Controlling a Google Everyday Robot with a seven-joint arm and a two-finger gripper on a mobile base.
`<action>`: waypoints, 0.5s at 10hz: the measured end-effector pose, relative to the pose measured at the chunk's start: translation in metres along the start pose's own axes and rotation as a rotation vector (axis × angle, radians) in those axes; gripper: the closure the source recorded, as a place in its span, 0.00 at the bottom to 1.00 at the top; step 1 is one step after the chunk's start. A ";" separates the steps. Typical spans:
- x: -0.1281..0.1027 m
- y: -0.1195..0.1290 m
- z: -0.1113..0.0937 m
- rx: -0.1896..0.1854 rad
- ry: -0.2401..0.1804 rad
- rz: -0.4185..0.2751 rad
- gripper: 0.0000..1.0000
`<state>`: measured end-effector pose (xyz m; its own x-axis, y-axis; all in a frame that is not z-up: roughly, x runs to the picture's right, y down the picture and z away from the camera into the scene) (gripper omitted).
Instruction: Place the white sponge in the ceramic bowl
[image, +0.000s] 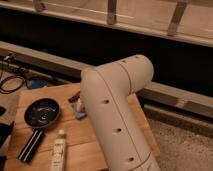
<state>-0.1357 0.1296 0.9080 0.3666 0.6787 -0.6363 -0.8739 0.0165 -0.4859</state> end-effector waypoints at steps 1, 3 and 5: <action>-0.001 0.003 0.000 -0.005 -0.005 -0.002 1.00; -0.002 0.004 0.000 -0.005 -0.006 -0.004 1.00; -0.009 0.007 -0.010 -0.022 -0.048 -0.003 1.00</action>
<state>-0.1419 0.1159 0.9040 0.3529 0.7130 -0.6058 -0.8656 0.0030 -0.5007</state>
